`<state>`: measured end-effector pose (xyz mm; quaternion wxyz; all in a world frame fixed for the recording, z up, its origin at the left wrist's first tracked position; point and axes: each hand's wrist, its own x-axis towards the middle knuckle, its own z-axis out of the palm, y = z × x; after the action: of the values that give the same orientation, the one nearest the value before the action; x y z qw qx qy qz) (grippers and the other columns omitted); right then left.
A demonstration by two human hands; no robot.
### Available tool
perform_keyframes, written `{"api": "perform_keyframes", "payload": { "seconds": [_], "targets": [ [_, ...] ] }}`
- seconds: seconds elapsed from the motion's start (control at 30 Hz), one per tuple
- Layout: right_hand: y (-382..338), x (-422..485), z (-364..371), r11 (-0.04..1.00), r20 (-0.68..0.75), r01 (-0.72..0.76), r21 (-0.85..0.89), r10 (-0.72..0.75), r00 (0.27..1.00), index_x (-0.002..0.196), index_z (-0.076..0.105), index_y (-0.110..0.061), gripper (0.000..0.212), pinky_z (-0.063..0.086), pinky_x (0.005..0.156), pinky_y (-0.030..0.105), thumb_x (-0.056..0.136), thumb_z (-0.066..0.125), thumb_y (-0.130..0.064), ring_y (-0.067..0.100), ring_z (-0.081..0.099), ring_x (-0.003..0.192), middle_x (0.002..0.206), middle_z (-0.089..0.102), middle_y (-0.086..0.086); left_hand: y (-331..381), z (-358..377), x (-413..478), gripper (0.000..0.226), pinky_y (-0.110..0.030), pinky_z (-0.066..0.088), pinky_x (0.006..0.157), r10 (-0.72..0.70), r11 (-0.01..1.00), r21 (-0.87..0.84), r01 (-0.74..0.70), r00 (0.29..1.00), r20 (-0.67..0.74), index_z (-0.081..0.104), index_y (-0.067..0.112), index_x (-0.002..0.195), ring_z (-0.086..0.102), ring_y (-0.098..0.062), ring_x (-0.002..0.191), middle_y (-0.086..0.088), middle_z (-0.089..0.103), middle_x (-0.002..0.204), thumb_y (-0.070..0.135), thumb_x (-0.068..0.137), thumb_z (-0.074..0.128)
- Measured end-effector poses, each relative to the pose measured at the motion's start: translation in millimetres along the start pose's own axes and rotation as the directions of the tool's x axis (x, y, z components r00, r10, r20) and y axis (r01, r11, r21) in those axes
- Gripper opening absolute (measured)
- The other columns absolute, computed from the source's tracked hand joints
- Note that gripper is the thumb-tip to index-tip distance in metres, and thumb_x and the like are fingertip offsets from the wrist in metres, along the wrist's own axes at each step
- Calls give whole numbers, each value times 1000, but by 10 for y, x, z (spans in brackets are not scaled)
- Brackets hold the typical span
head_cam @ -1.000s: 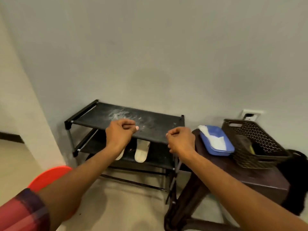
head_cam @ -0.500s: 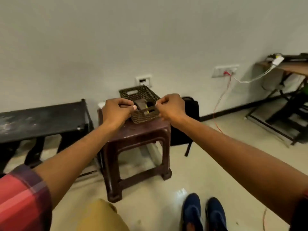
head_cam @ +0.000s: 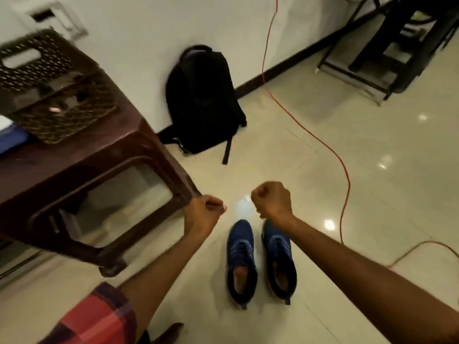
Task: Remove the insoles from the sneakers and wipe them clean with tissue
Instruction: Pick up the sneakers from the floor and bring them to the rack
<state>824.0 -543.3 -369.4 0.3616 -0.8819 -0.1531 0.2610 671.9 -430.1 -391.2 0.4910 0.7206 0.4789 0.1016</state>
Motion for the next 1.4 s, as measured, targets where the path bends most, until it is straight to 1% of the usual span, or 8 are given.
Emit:
{"api": "perform_keyframes", "payload": {
  "seconds": [0.13, 0.23, 0.43, 0.77, 1.0, 1.13, 1.2, 1.4],
  "targets": [
    [1050, 36, 103, 988, -9, -98, -116, 98, 995, 65, 63, -4, 24, 43, 45, 24, 84, 58, -17, 19, 60, 53, 55, 61, 2, -577, 664, -84, 11, -23, 56, 78, -109, 982, 167, 92, 990, 94, 80, 19, 87, 71, -9, 77, 8, 77, 82, 21, 78, 85],
    [1744, 40, 223, 975, 19, -162, -151, 167, 986, 69, 66, -16, 17, 54, 58, 29, 84, 62, -22, 16, 66, 63, 68, 69, -3, -1063, 1016, -179, 15, -15, 49, 71, -217, 944, 286, 168, 964, 151, 77, 17, 93, 73, -13, 86, 5, 77, 89, 20, 80, 84],
    [2679, -101, 433, 854, -78, -353, -382, 350, 933, 98, 52, -20, 18, 35, 48, 24, 89, 64, -30, 16, 56, 71, 87, 59, -2, -1891, 1429, -315, 51, -23, 51, 85, -444, 821, 496, 282, 862, 244, 67, 11, 120, 70, -20, 103, -6, 74, 114, 40, 81, 84],
    [3220, -202, 841, 775, -21, -544, -321, 568, 823, 97, 46, -16, 20, 46, 54, 30, 84, 62, -13, 20, 57, 63, 83, 62, 3, -2376, 1923, -364, 28, -30, 57, 67, -528, 776, 487, 400, 835, 155, 73, 10, 96, 71, -23, 79, -6, 75, 89, 36, 97, 63],
    [2818, -207, 614, 669, -43, -700, -249, 714, 698, 108, 60, -16, 34, 38, 81, 24, 88, 59, -43, 23, 54, 86, 88, 56, 2, -1957, 1612, -67, 13, -27, 48, 62, -530, 788, 447, 423, 836, 143, 66, 15, 82, 71, -24, 85, -7, 75, 92, 24, 90, 63],
    [2115, -142, 352, 750, -90, -621, -227, 619, 781, 110, 66, -13, 62, 44, 93, 26, 89, 34, -62, 22, 63, 91, 105, 70, 7, -1239, 1084, 262, 13, -30, 47, 68, -378, 869, 384, 312, 919, 110, 72, 9, 87, 71, -31, 92, -12, 76, 95, 18, 88, 63],
    [1562, -32, 123, 744, -194, -623, -239, 592, 782, 105, 69, -13, 56, 43, 89, 27, 94, 38, -59, 27, 62, 93, 106, 70, 11, -776, 756, 419, 14, -30, 43, 65, -284, 908, 340, 246, 957, 64, 72, 7, 85, 71, -33, 91, -15, 76, 92, 17, 87, 63],
    [-164, -65, -818, 978, -237, -163, -131, 129, 963, 92, 60, -21, 12, 43, 69, 33, 90, 58, -33, 31, 54, 73, 77, 62, 8, 977, -565, 460, 14, -31, 40, 59, -9, 972, 232, 29, 996, -90, 71, 9, 80, 71, -34, 87, -14, 74, 82, 22, 82, 66]
  ]
}}
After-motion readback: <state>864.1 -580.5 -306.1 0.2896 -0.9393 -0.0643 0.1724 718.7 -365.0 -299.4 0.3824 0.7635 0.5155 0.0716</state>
